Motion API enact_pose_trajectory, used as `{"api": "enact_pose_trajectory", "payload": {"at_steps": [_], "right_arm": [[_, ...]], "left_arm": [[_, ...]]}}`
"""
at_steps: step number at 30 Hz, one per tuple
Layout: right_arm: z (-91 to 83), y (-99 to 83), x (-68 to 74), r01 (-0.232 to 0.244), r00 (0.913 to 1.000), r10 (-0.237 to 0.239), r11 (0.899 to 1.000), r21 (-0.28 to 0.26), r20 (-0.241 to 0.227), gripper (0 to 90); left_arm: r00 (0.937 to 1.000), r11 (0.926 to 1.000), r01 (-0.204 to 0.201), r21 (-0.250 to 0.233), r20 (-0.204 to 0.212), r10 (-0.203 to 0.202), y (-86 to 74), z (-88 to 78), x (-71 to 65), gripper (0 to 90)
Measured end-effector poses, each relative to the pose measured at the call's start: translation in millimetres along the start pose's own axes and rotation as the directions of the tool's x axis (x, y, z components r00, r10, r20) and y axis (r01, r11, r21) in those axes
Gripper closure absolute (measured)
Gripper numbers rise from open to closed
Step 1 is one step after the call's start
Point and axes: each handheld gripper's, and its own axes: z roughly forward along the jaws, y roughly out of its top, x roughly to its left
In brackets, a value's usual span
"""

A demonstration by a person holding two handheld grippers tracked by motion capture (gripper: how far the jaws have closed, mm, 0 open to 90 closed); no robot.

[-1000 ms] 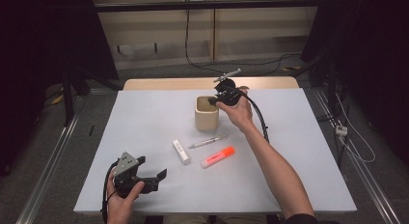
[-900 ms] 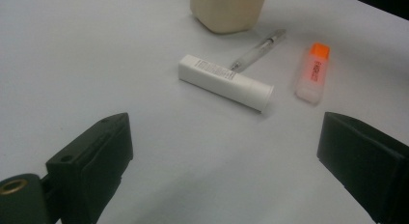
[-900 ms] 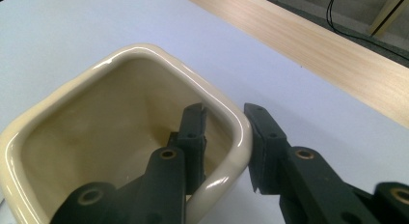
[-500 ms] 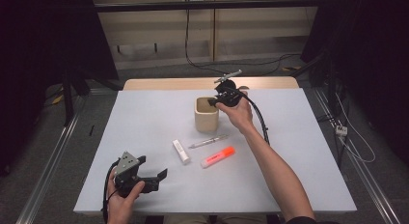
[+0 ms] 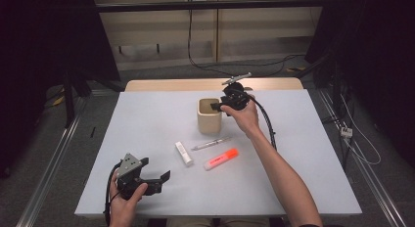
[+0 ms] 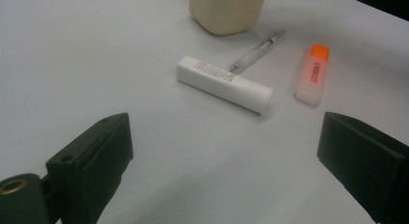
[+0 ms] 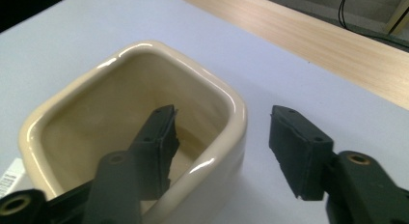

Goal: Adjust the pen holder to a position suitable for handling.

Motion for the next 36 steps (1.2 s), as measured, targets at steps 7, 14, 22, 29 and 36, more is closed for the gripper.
{"api": "enact_pose_trajectory", "payload": {"at_steps": [7,14,22,29,36], "right_arm": [[-18.4,0.8,4.1,0.006,1.0000,-0.006,0.999,-0.051,0.007,27.4],[-34.1,-11.1,4.6,0.020,0.9998,-0.020,0.997,-0.077,-0.001,18.3],[-45.0,-23.5,8.0,0.011,0.9999,-0.012,0.996,-0.091,-0.008,5.4],[-54.1,-34.5,7.5,-0.001,1.0000,0.001,0.995,-0.100,0.004,5.7],[-67.5,-46.6,12.5,0.006,0.9999,-0.004,0.994,-0.109,0.015,6.2]], "left_arm": [[1.0000,1.0000,-0.001,-0.005,0.000,0.001,-0.3,-0.8,1.2,5.3],[1.0000,1.0000,-0.004,-0.003,-0.005,0.004,-0.1,-1.2,1.4,5.3],[1.0000,1.0000,-0.004,0.001,-0.006,0.004,-1.3,-0.8,3.5,5.3],[0.9999,0.9999,0.010,-0.003,-0.008,-0.010,-1.6,-1.9,7.2,5.3],[1.0000,1.0000,0.000,0.001,-0.004,0.000,-0.7,-0.4,4.6,5.3]]}}
